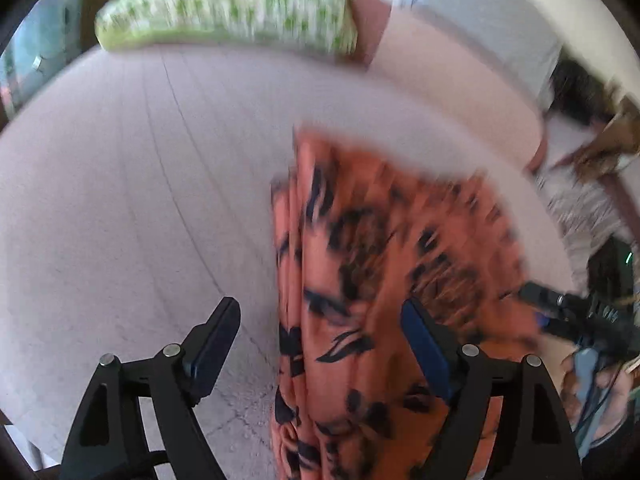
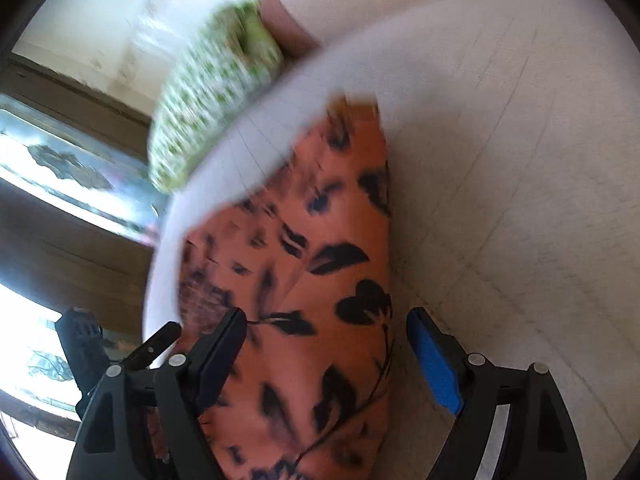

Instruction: Fold small clothes

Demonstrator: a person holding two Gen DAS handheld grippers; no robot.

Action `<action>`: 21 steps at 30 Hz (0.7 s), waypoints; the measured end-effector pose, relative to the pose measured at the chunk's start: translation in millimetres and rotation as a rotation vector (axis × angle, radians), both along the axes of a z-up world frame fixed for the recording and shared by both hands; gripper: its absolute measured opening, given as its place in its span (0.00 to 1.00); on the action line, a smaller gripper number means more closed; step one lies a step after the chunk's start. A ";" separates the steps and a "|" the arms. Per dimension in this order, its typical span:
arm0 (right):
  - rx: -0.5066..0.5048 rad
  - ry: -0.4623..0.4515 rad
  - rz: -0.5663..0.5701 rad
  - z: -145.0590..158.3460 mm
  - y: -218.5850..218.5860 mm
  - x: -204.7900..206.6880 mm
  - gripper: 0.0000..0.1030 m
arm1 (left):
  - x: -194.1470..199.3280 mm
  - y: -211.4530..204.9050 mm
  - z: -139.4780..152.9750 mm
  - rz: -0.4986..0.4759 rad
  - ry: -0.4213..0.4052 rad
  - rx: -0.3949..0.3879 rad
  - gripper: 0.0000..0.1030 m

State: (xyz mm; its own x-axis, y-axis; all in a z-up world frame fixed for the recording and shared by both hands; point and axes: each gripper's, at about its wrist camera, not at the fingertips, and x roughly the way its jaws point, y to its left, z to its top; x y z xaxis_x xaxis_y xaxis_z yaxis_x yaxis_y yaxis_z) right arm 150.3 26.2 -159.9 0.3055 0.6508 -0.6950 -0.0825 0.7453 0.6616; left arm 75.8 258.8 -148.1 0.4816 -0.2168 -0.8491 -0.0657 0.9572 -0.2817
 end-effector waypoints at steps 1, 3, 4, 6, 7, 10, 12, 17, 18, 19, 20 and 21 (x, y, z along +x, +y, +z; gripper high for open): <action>0.010 0.010 0.039 -5.2 9.2 0.6 0.81 | -1.0 -3.8 -4.5 -0.019 -0.011 0.005 0.66; -0.042 -0.030 0.110 1.2 24.2 -4.6 0.48 | -4.1 -11.9 -0.1 -0.076 -0.025 -0.020 0.35; -0.038 -0.042 0.119 7.2 23.6 -6.1 0.41 | -5.0 -14.1 5.7 -0.075 -0.032 -0.011 0.29; -0.028 -0.085 0.122 24.5 15.7 -8.2 0.36 | -8.4 -20.6 20.2 -0.102 -0.070 0.003 0.25; -0.031 -0.126 0.126 37.7 11.8 -10.5 0.36 | -10.2 -27.0 34.9 -0.114 -0.104 -0.009 0.24; -0.057 -0.196 0.094 77.2 -10.7 -9.0 0.36 | -17.2 -46.9 73.1 -0.139 -0.206 -0.006 0.24; -0.059 -0.238 0.061 95.2 -35.9 -3.7 0.36 | -15.1 -55.5 89.2 -0.152 -0.249 -0.030 0.24; -0.062 -0.231 -0.022 83.8 -99.6 21.1 0.40 | 2.5 -68.9 64.7 -0.189 -0.226 -0.039 0.33; -0.066 -0.167 -0.032 62.7 -111.3 30.5 0.46 | 12.4 -68.8 43.1 -0.180 -0.158 -0.045 0.46; -0.084 -0.132 -0.061 46.9 -119.0 34.2 0.47 | 22.5 -69.9 19.2 -0.179 -0.076 -0.043 0.51; -0.121 -0.101 -0.095 30.8 -125.3 35.7 0.54 | 27.5 -69.7 4.1 -0.172 -0.034 -0.030 0.51; -0.182 -0.032 -0.117 9.5 -131.1 35.5 0.57 | 26.9 -68.0 -7.9 -0.161 -0.006 -0.013 0.57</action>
State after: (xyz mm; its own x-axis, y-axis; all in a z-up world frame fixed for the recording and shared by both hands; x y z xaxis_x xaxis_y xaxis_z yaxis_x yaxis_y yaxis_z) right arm 185.9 -104.9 -150.3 0.3956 0.4746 -0.7863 -0.0071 0.8577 0.5141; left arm 102.7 190.8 -155.9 0.4447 -0.3026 -0.8431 0.0899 0.9515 -0.2941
